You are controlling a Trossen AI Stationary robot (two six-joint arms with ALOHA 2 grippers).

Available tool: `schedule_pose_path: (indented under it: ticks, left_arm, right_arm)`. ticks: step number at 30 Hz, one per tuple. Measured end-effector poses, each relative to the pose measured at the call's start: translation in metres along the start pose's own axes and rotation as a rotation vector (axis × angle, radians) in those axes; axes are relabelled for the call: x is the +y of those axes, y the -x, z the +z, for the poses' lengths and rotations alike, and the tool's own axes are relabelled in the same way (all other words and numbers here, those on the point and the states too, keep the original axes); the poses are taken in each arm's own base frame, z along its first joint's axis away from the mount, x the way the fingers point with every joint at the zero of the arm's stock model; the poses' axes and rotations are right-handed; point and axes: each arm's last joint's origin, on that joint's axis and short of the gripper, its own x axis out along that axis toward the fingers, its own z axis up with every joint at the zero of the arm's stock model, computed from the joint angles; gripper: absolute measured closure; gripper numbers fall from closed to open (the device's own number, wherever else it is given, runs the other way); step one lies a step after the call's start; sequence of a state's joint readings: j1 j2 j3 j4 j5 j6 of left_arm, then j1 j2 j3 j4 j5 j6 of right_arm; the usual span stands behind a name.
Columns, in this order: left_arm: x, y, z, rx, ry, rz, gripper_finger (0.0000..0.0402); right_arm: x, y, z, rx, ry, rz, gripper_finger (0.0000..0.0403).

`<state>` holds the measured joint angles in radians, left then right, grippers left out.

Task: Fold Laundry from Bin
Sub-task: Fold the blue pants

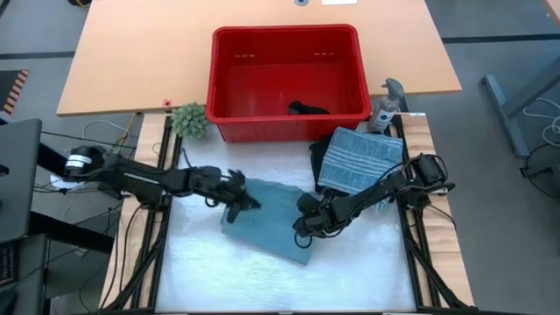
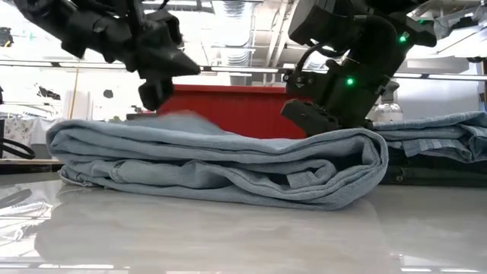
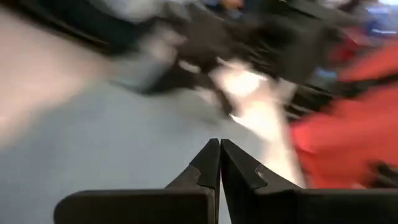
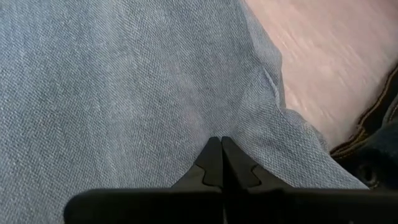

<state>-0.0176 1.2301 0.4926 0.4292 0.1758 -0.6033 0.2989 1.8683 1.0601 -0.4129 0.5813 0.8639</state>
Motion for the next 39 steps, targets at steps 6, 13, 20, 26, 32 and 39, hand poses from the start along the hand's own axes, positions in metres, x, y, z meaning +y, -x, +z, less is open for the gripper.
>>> schedule_pose_path:
  ticks: [6,13,20,26,32,39]
  left_arm:
    - [0.011,0.019,0.002,-0.038,-0.094,0.287,0.0402]
    - [0.014,0.009,-0.009,-0.042,-0.171,0.255,0.0401]
    - [0.034,-0.001,-0.042,0.017,-0.254,0.51,0.0401]
    - [0.06,-0.004,-0.068,0.067,-0.177,0.585,0.0401]
    - [0.069,-0.013,-0.084,0.074,-0.1,0.544,0.0401]
    - [0.068,-0.014,-0.08,0.051,-0.082,0.508,0.0401]
  right_arm:
    - [0.0,0.0,0.0,0.001,0.002,0.0,0.0387]
    - [-0.003,-0.002,0.002,0.012,-0.001,-0.001,0.0387]
    - [-0.005,-0.005,0.005,0.027,-0.015,0.008,0.0387]
    - [-0.005,-0.005,0.005,0.037,-0.013,0.015,0.0387]
    - [-0.004,-0.003,0.006,0.041,0.0,0.018,0.0387]
    - [0.011,0.043,0.041,-0.081,0.05,0.172,0.0387]
